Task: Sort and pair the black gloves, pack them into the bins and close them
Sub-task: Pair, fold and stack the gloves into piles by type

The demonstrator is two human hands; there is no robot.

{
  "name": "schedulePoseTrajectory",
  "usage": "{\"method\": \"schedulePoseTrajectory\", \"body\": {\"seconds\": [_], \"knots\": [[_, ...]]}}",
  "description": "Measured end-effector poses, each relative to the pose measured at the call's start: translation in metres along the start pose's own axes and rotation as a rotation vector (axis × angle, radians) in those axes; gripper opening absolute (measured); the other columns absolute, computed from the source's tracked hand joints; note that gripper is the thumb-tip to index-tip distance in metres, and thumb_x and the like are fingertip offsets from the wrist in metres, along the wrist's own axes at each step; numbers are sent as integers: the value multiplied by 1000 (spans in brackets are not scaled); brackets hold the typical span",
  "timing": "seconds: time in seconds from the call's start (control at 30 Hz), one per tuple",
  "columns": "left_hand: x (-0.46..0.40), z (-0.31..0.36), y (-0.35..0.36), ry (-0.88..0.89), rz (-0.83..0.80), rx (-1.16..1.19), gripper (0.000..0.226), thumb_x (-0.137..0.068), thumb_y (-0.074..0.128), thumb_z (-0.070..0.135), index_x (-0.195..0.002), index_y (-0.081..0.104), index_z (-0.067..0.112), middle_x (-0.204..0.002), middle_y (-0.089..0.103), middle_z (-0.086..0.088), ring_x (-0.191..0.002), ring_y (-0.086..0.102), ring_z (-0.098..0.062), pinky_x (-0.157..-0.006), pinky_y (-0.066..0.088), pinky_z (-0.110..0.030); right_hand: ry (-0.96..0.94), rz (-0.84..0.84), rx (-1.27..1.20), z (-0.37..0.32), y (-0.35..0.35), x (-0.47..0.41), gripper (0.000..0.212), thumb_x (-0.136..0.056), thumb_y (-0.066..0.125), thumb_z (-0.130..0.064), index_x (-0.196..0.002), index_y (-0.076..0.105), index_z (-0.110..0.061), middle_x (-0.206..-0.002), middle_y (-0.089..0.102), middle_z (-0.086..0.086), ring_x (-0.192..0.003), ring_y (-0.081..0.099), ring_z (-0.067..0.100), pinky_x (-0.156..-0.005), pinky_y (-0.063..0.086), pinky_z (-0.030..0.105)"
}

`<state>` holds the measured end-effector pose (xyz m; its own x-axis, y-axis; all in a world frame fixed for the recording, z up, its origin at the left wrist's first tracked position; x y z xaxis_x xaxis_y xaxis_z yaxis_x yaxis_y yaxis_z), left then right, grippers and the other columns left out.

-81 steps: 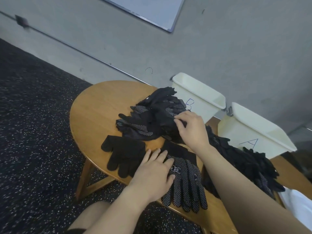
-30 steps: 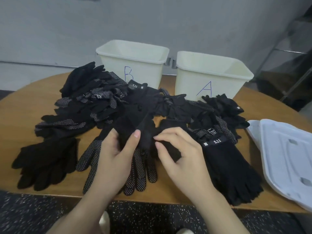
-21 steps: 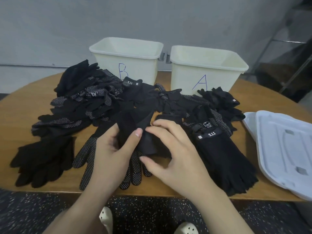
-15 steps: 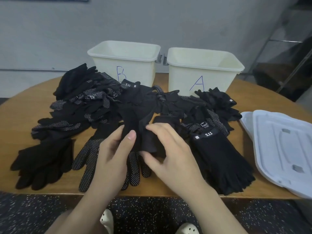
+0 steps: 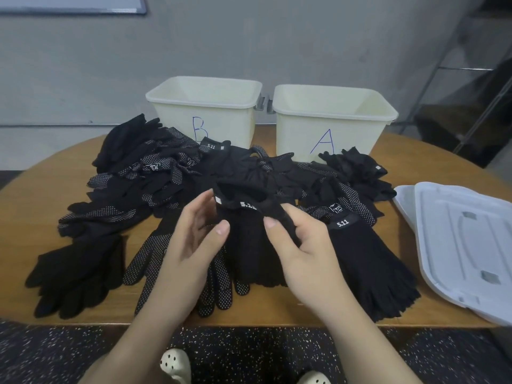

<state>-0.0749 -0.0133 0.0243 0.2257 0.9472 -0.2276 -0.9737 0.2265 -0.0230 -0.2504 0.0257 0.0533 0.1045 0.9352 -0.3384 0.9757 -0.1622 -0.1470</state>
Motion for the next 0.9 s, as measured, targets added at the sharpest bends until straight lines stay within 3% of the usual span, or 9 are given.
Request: {"method": "schedulePoseTrajectory", "body": {"seconds": [0.1,0.2,0.4,0.47,0.53,0.6,0.7,0.77,0.9], "knots": [[-5,1,2,-125,-183,211,70,-87,74,54,-146,55,21,-148,59,-6,-140,53,-26,-115,43,-48,71,-26,-206,3,-1,-2,31,-98,57,-27,-88,60,3,-84,59,28,-79,55,25,-72,49,45],[-7,5,6,-168,-281,369,65,-86,80,47,-137,63,12,-139,64,-17,-131,60,-34,-103,53,-38,160,-19,-359,5,-2,-3,24,-97,59,-27,-101,72,-6,-102,68,30,-95,67,44,-87,54,61],[-11,1,13,-206,-127,496,45,-84,81,19,-126,71,8,-131,69,-21,-124,66,-36,-98,57,-40,146,98,-127,11,-5,-7,17,-99,64,-25,-95,70,-9,-94,74,12,-94,71,31,-84,59,49],[-13,2,14,-179,-2,472,33,-82,80,15,-114,77,14,-122,74,-18,-114,72,-32,-87,60,-33,119,151,25,13,-4,-8,6,-97,69,-20,-100,67,-14,-92,72,0,-91,70,18,-82,59,36],[-14,4,14,-115,97,404,25,-81,84,16,-106,79,18,-114,77,-15,-106,74,-31,-82,61,-31,125,234,172,14,-2,-7,20,-93,74,-21,-110,63,-23,-98,67,-9,-93,66,7,-78,53,20],[-14,5,14,-41,148,322,24,-80,82,20,-103,78,19,-109,78,-13,-103,75,-30,-81,62,-32,97,283,265,13,0,-6,29,-91,75,-24,-115,59,-29,-105,63,-13,-95,64,4,-75,49,15],[-14,8,16,59,176,205,24,-83,83,13,-104,75,22,-106,78,-9,-100,76,-28,-82,63,-35,67,297,246,12,2,-5,24,-92,73,-27,-113,61,-28,-106,65,-12,-95,65,5,-72,48,13],[-14,9,19,124,153,114,27,-84,76,12,-106,75,27,-108,78,-4,-102,75,-23,-85,62,-33,111,235,97,11,6,-6,18,-94,72,-29,-111,65,-28,-105,69,-11,-94,68,4,-76,53,16],[-6,11,31,233,-11,-101,37,-88,74,14,-123,72,24,-124,73,9,-119,68,-14,-96,56,-25,229,134,-99,11,8,-8,25,-94,67,-44,-106,72,-22,-100,75,-10,-96,71,8,-92,59,44]]}}
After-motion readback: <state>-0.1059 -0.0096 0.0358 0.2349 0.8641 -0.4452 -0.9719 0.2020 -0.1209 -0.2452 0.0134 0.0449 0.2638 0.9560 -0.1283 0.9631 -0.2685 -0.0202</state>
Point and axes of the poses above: each hand's wrist, its own x-axis away from the middle knuckle, its own y-axis out of the palm, z = x × y, the point moved 2 cm from there along -x, towards the middle knuckle
